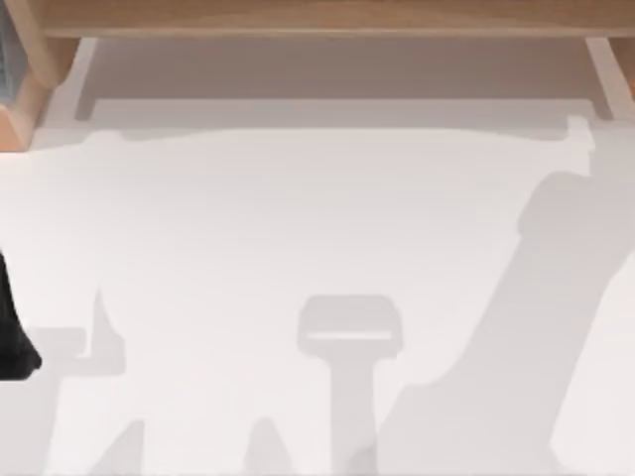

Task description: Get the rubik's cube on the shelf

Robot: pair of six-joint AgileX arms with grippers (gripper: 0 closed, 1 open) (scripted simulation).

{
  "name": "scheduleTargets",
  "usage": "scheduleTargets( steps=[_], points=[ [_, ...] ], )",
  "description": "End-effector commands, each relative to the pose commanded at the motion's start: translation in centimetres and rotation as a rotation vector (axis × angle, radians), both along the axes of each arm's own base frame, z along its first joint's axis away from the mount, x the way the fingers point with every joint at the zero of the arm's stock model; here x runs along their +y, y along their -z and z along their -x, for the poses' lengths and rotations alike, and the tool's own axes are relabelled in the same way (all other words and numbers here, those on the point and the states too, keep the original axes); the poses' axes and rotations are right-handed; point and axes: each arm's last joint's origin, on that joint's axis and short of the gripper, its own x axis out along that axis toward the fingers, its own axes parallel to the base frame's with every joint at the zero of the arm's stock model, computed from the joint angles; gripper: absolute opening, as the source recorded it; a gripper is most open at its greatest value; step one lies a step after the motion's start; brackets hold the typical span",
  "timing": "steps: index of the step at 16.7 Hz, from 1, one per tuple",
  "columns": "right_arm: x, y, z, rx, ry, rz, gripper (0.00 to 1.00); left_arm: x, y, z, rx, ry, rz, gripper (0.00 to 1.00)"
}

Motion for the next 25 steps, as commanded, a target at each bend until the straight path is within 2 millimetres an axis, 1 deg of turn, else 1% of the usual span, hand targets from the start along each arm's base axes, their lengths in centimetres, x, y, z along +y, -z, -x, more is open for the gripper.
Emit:
scheduleTargets(
  steps=[8, 10, 11, 12, 15, 16, 17, 18, 19, 21, 22, 23, 25],
  points=[
    [-0.1, -0.1, 0.1, 0.000, 0.005, 0.001, 0.00, 0.0, 0.0, 0.0, 0.000, 0.000, 0.000, 1.00],
    [0.6, -0.9, 0.3, 0.022, 0.001, 0.021, 0.00, 0.0, 0.0, 0.0, 0.000, 0.000, 0.000, 1.00],
    [0.9, -2.0, 0.7, 0.034, 0.006, 0.044, 0.00, 0.0, 0.0, 0.0, 0.000, 0.000, 0.000, 1.00],
    [1.2, -3.6, 1.2, 0.041, 0.018, 0.075, 0.00, 0.0, 0.0, 0.0, 0.000, 0.000, 0.000, 1.00],
    [2.2, -9.9, 3.2, 0.030, 0.068, 0.187, 0.00, 0.0, 0.0, 0.0, 0.000, 0.000, 0.000, 1.00],
    [2.7, -11.6, 3.9, 0.020, 0.076, 0.219, 0.00, 0.0, 0.0, 0.0, 0.000, 0.000, 0.000, 1.00],
    [3.2, -13.0, 4.3, 0.010, 0.078, 0.243, 0.00, 0.0, 0.0, 0.0, 0.000, 0.000, 0.000, 1.00],
    [3.8, -13.9, 4.6, 0.003, 0.071, 0.258, 0.00, 0.0, 0.0, 0.0, 0.000, 0.000, 0.000, 1.00],
    [4.5, -14.3, 4.6, -0.001, 0.056, 0.265, 0.00, 0.0, 0.0, 0.0, 0.000, 0.000, 0.000, 1.00],
    [5.8, -13.9, 3.8, 0.005, -0.001, 0.254, 0.00, 0.0, 0.0, 0.0, 0.000, 0.000, 0.000, 1.00],
    [6.2, -13.1, 3.2, 0.012, -0.036, 0.236, 0.00, 0.0, 0.0, 0.0, 0.000, 0.000, 0.000, 1.00],
    [6.3, -11.8, 2.4, 0.022, -0.066, 0.211, 0.00, 0.0, 0.0, 0.0, 0.000, 0.000, 0.000, 1.00],
    [5.4, -8.8, 1.1, 0.042, -0.095, 0.154, 0.00, 0.0, 0.0, 0.0, 0.000, 0.000, 0.000, 1.00]
  ],
)
